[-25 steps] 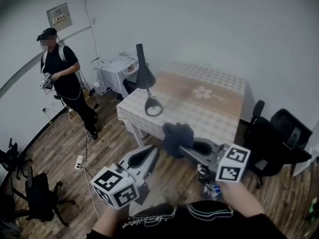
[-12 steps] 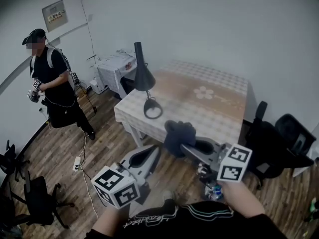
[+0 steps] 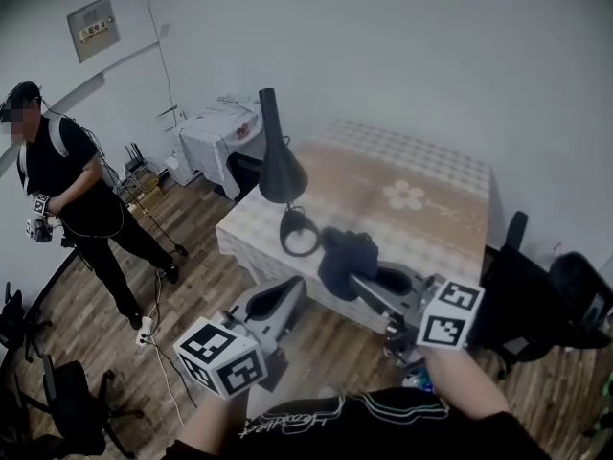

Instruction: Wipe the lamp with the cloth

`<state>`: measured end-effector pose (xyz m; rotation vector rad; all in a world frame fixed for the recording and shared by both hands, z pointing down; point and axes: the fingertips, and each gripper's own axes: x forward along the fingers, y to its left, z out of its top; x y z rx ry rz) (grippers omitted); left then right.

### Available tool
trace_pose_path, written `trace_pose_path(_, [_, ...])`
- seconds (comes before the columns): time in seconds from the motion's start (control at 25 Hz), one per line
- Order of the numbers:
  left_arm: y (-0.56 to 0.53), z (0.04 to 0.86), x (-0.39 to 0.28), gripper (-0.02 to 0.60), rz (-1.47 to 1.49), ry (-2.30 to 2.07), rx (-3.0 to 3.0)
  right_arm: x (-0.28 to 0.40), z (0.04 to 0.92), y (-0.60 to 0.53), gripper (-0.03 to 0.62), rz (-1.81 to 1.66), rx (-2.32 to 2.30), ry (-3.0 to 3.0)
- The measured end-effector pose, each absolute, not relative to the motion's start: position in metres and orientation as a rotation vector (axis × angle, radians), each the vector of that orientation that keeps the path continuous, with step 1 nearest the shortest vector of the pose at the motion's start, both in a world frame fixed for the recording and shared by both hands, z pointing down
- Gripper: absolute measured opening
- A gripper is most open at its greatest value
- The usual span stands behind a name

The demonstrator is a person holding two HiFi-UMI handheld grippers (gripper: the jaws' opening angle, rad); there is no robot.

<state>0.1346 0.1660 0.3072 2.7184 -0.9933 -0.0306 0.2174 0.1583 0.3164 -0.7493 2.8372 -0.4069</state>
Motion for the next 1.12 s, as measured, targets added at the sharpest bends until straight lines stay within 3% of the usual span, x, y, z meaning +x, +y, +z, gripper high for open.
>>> trace_pose_path(0.52, [0.050, 0.300, 0.087, 0.000, -0.064, -1.028, 2.707, 0.200, 0.294, 0.033, 0.057, -0.326, -0.861, 2.806])
trace_pose_path(1.12, [-0.028, 0.296, 0.087, 0.000, -0.070, -1.094, 2.692, 0.225, 0.267, -0.096, 0.057, -0.251, -0.966, 2.773])
